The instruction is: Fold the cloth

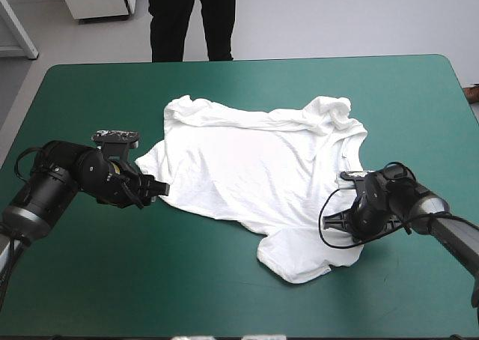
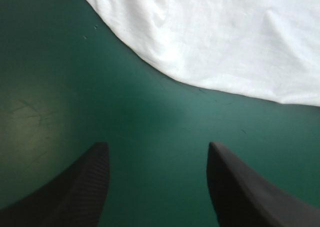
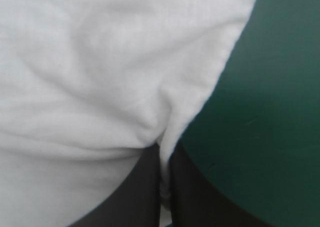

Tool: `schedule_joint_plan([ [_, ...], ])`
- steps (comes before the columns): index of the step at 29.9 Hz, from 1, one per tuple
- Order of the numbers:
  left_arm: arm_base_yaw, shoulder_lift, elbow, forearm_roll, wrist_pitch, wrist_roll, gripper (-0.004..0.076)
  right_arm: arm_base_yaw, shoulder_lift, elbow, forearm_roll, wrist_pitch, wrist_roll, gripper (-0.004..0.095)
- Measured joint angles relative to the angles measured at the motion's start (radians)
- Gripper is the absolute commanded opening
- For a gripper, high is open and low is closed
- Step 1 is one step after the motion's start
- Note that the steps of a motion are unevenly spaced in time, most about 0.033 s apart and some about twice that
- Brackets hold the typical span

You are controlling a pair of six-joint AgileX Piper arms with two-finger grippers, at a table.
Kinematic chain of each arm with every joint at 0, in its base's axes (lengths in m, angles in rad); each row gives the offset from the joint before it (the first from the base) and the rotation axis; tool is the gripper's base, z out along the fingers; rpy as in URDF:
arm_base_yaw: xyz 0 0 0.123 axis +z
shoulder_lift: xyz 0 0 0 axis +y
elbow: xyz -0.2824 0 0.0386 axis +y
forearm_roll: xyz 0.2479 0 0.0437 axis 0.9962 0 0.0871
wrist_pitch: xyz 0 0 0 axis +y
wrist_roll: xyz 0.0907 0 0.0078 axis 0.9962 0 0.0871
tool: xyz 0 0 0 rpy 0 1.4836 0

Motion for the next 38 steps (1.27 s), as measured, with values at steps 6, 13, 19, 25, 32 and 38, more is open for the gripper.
schedule_joint_plan([
  [6,0.000,0.000,0.000,0.000,0.001,0.000,0.0419,-0.106,0.014,-0.065,-0.184,0.055,0.019,-0.0017],
  [13,0.000,-0.001,0.000,-0.007,0.001,0.000,0.0419,-0.402,0.039,-0.172,-0.237,0.024,-0.022,-0.0017],
  [19,0.000,-0.001,0.000,-0.008,-0.002,0.000,0.0419,-0.555,0.165,-0.351,-0.229,-0.021,-0.032,-0.0017],
  [25,0.000,-0.001,0.000,-0.018,-0.008,0.000,0.0419,-0.583,0.368,-0.626,-0.219,-0.023,-0.027,-0.0017],
  [32,0.000,-0.001,0.000,-0.019,-0.009,0.000,0.0419,-0.583,0.557,-0.896,-0.244,0.019,0.001,-0.0017],
  [38,0.000,-0.001,0.000,-0.019,-0.008,0.000,0.0419,-0.583,0.643,-1.000,-0.252,0.037,0.001,-0.0016],
])
